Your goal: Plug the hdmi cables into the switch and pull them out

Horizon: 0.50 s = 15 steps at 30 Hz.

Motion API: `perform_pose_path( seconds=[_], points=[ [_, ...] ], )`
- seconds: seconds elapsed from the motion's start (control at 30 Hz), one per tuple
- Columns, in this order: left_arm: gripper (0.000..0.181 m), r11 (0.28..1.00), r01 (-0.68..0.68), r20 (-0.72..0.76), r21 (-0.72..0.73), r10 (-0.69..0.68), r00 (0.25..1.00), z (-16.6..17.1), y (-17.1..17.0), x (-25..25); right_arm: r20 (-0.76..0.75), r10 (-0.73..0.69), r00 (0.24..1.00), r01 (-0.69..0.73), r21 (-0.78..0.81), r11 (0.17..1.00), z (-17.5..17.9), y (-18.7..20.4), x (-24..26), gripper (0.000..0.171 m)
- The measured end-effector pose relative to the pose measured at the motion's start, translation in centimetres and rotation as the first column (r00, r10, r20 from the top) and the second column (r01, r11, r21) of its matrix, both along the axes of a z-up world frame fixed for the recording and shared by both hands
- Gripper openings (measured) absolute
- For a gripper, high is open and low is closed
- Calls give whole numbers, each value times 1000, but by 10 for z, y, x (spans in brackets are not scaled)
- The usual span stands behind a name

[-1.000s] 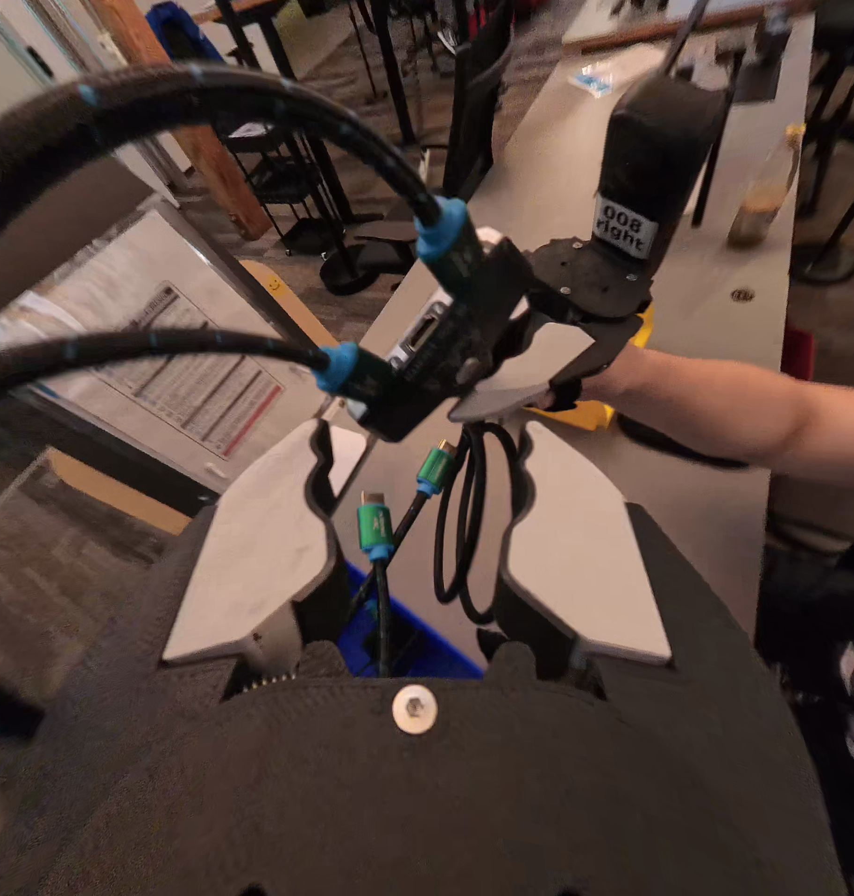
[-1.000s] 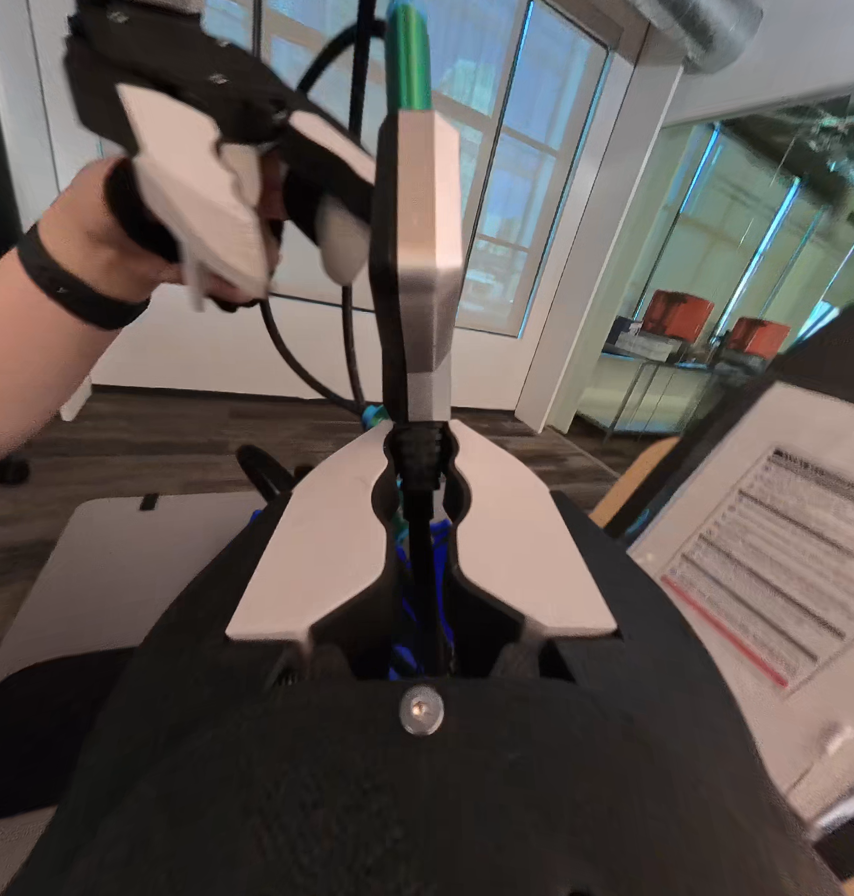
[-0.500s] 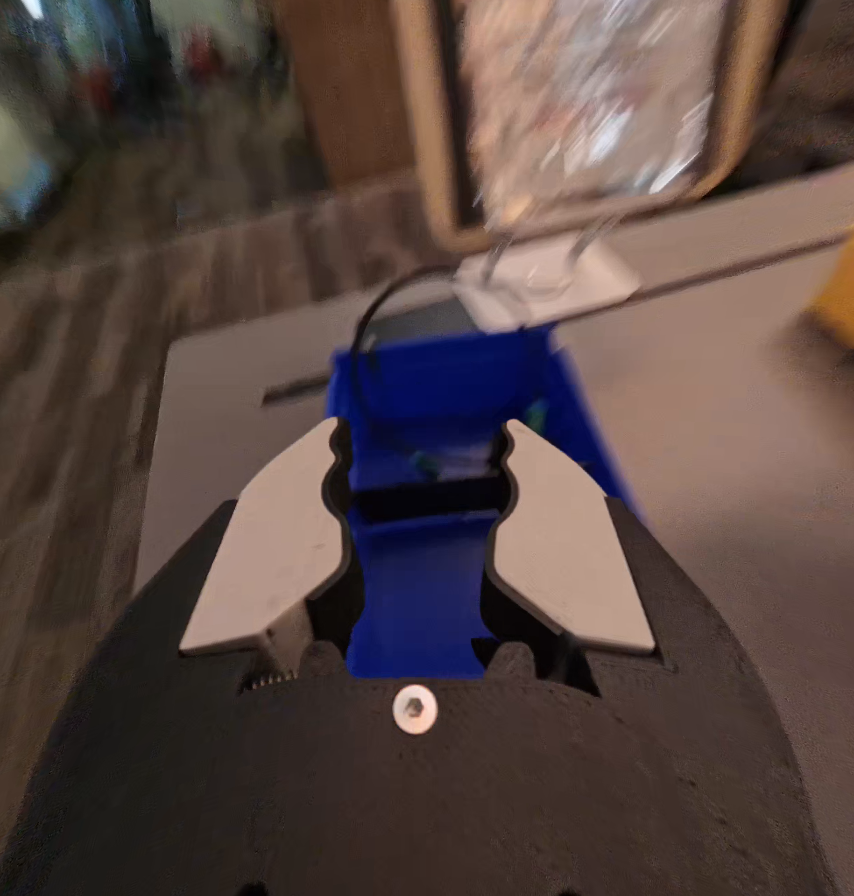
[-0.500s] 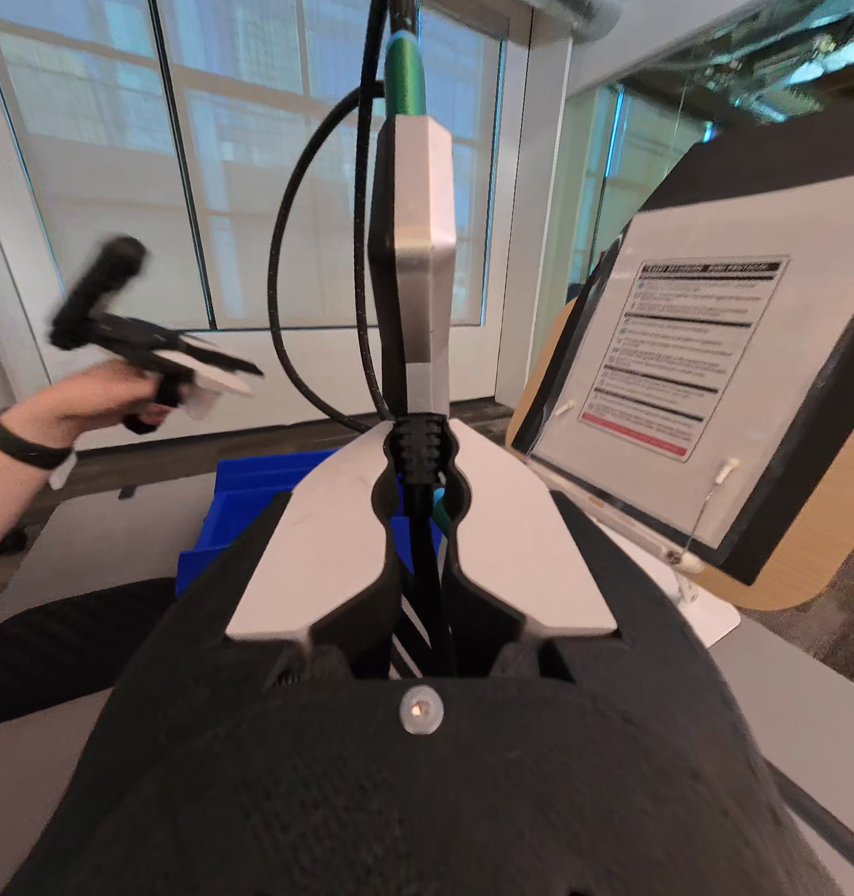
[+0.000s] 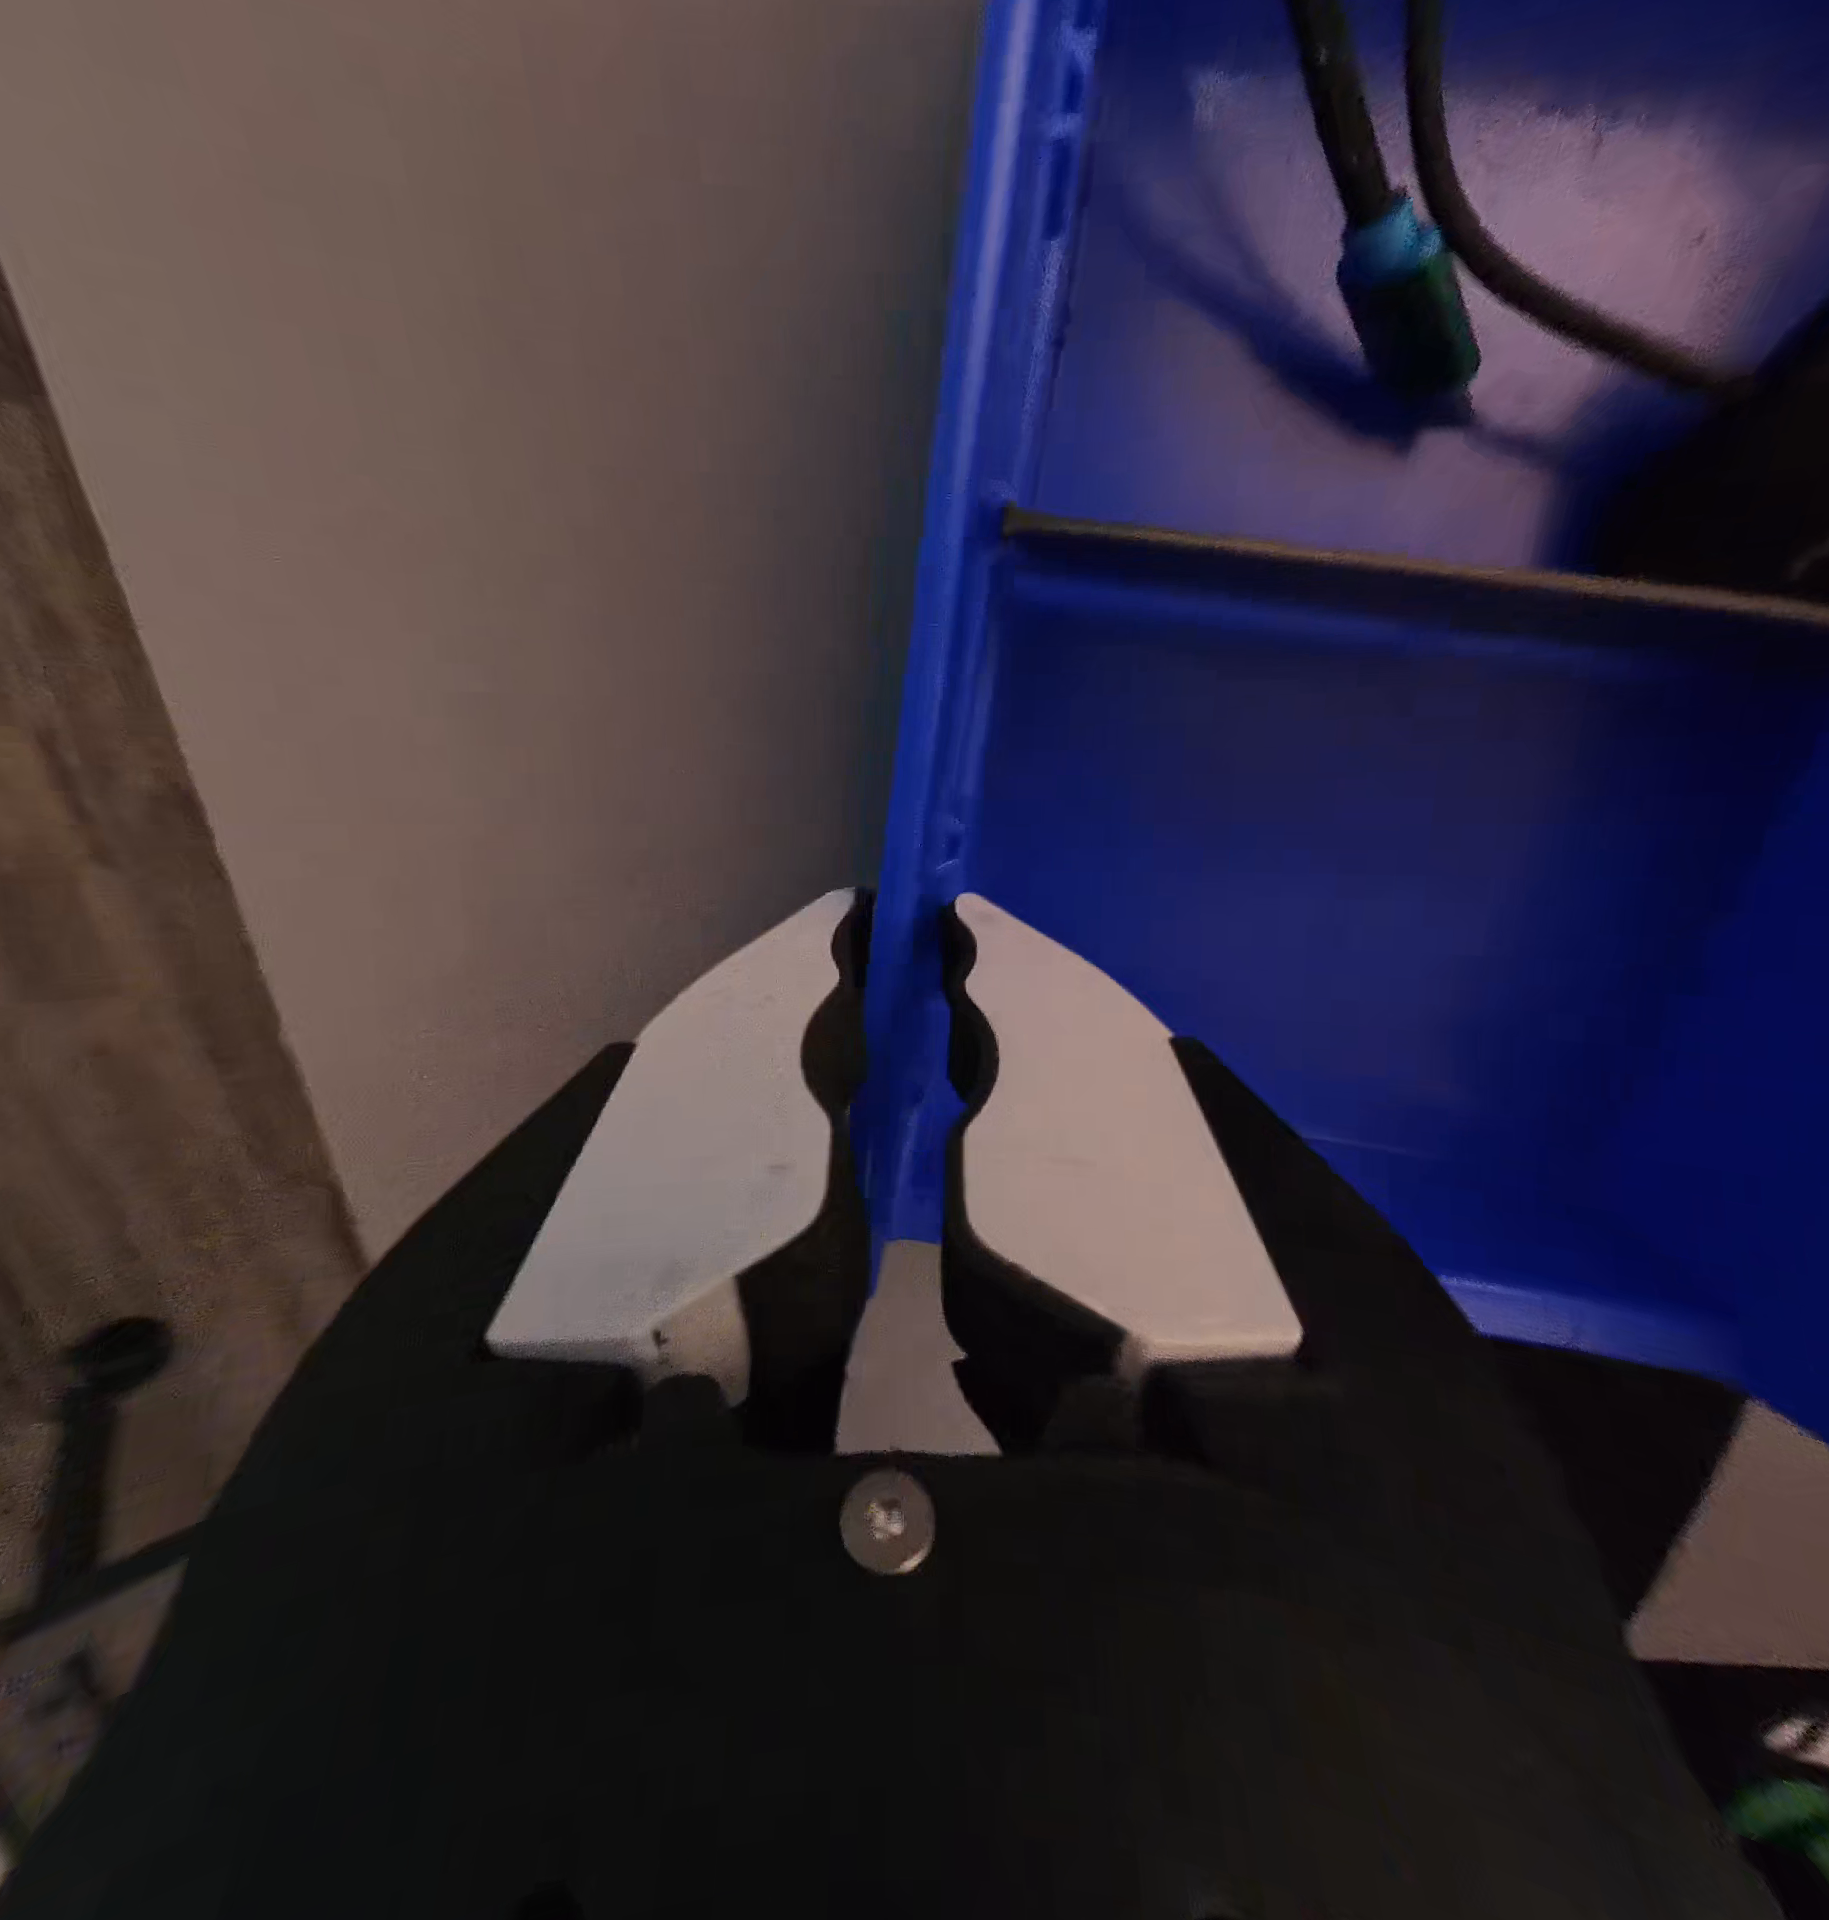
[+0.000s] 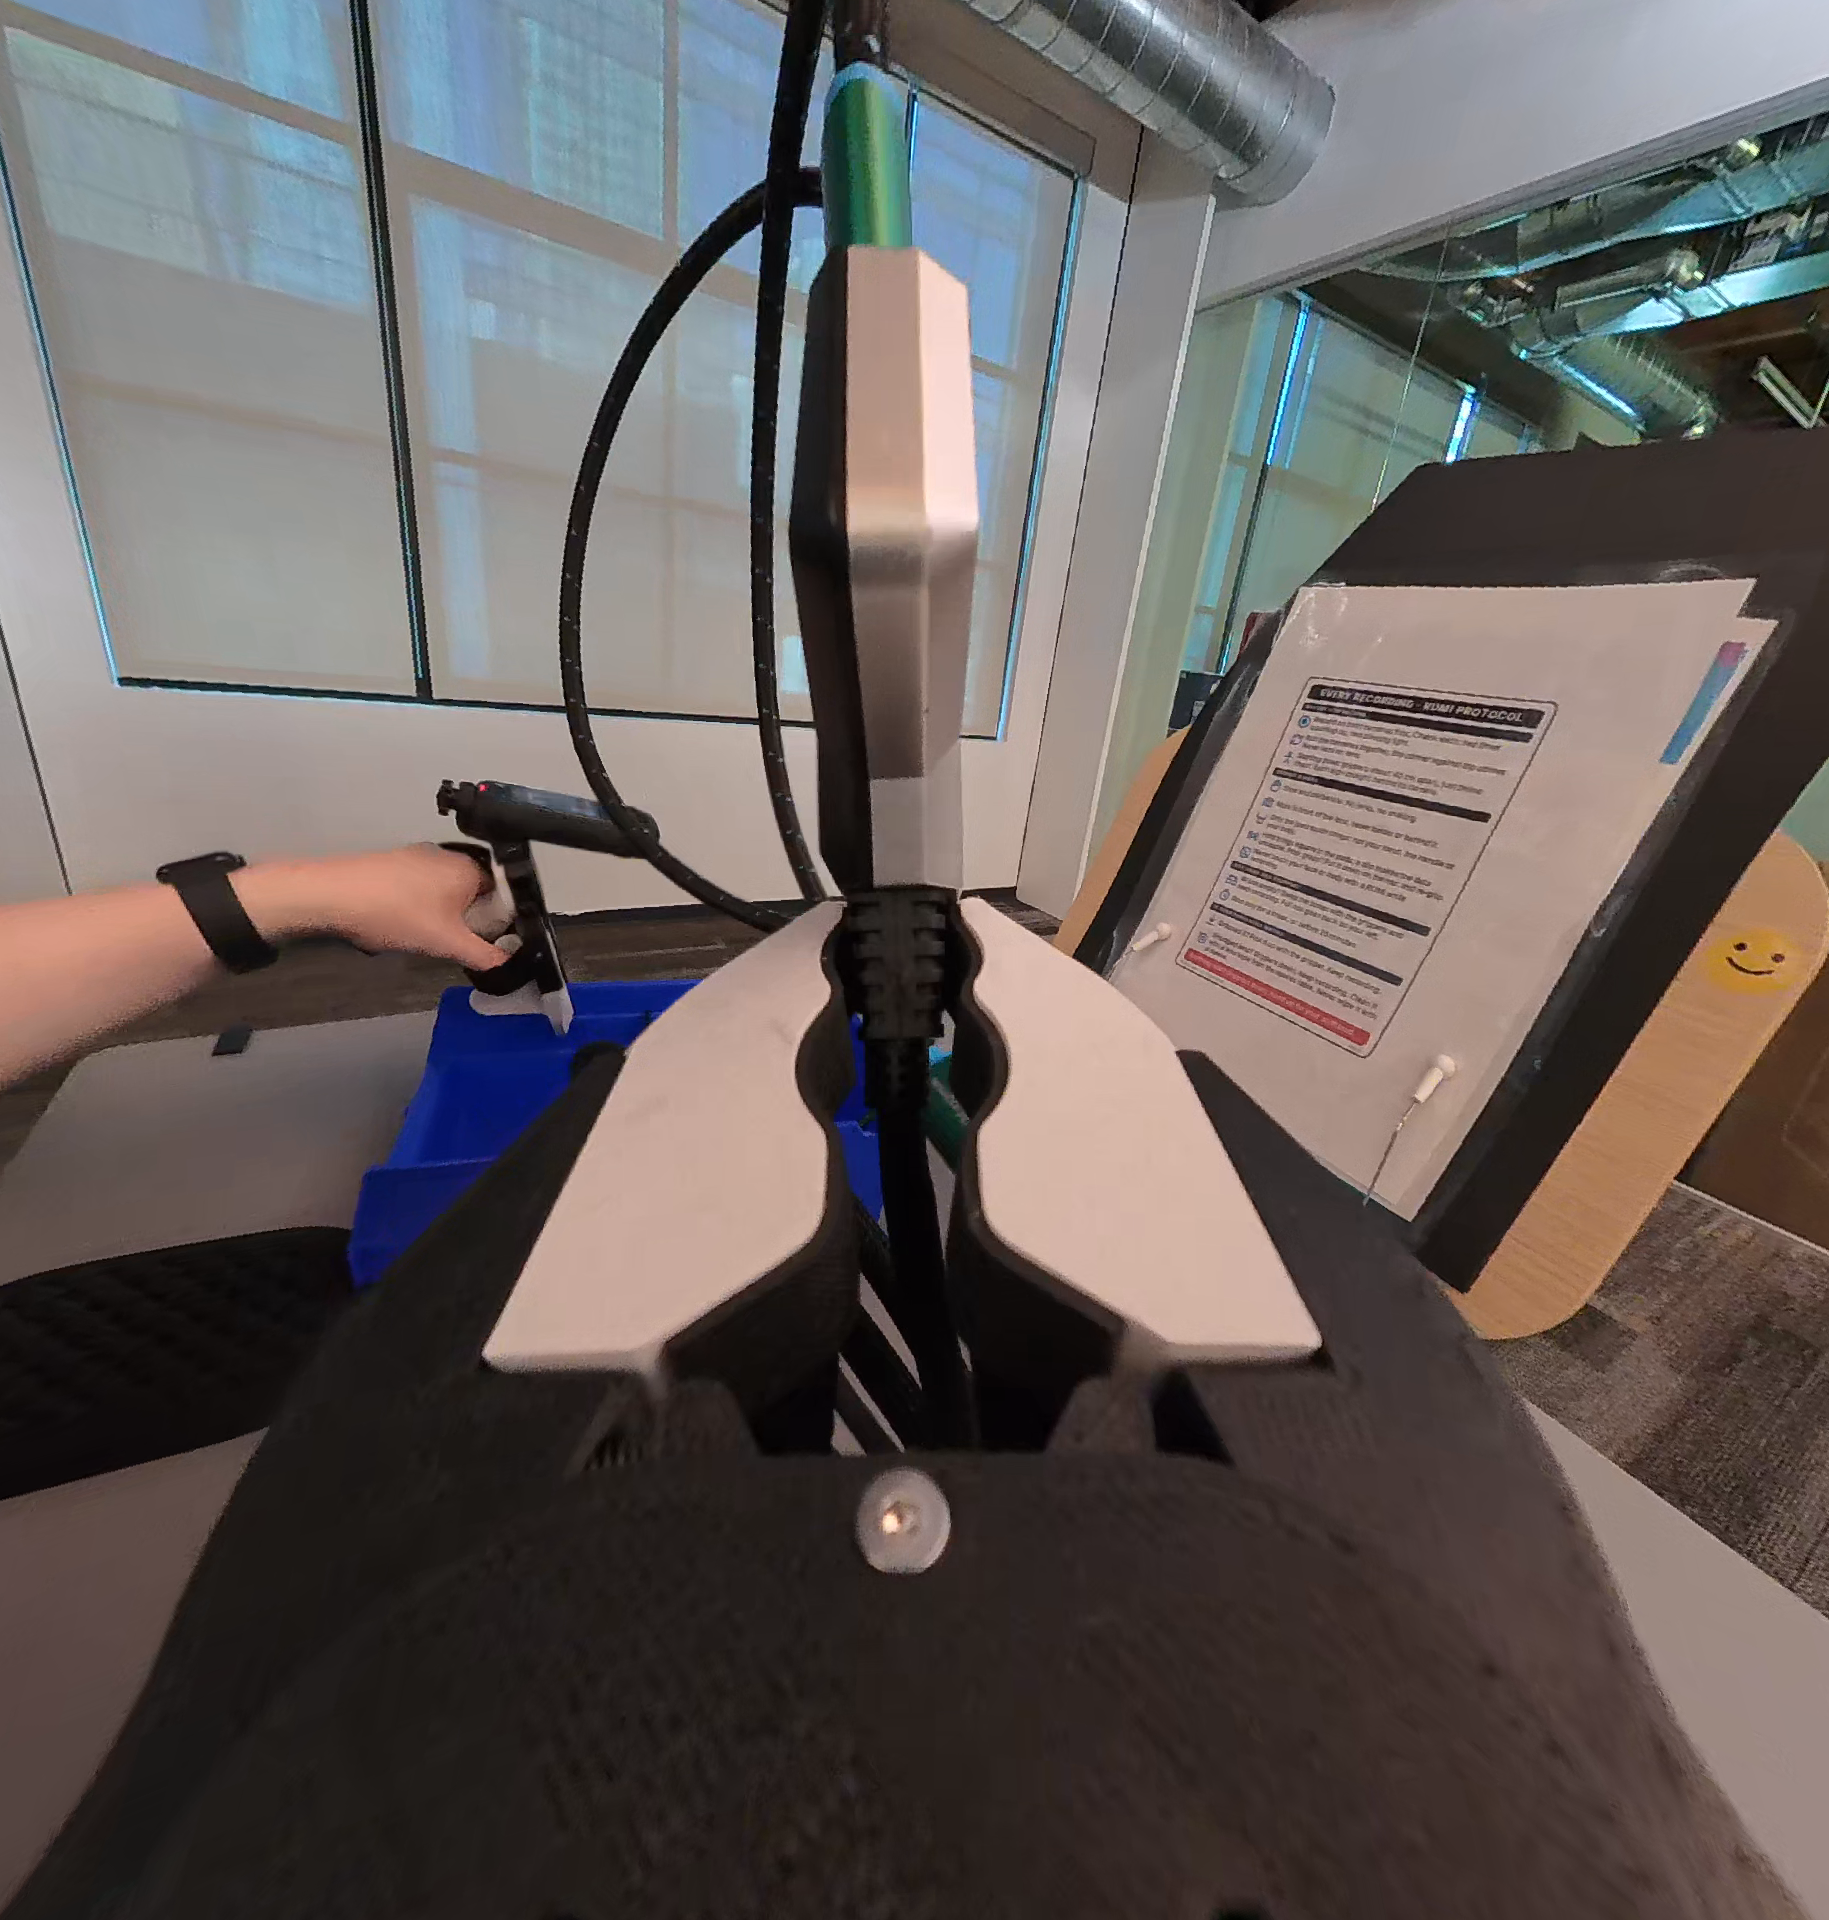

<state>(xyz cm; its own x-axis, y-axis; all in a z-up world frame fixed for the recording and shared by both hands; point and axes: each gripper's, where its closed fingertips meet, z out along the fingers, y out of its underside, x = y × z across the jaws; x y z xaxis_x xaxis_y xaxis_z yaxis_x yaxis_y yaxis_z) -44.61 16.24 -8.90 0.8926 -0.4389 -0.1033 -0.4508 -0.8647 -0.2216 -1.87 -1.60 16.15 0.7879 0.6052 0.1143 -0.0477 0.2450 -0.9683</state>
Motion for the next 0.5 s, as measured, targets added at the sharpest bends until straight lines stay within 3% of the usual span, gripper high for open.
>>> perform_pose_path(
  seconds=[0.27, 0.5],
  points=[
    [5, 958, -285, 187, 14, 278, 942, 1, -26, -28, 32, -26, 999, 25, 26, 999, 6, -10, 1, 15],
    [5, 965, -250, 188, 83, 231, 955, 4, -14, -31, -1, 24, 1000, -24, 3, 1000, 1, -7, -5, 15]
  ],
)
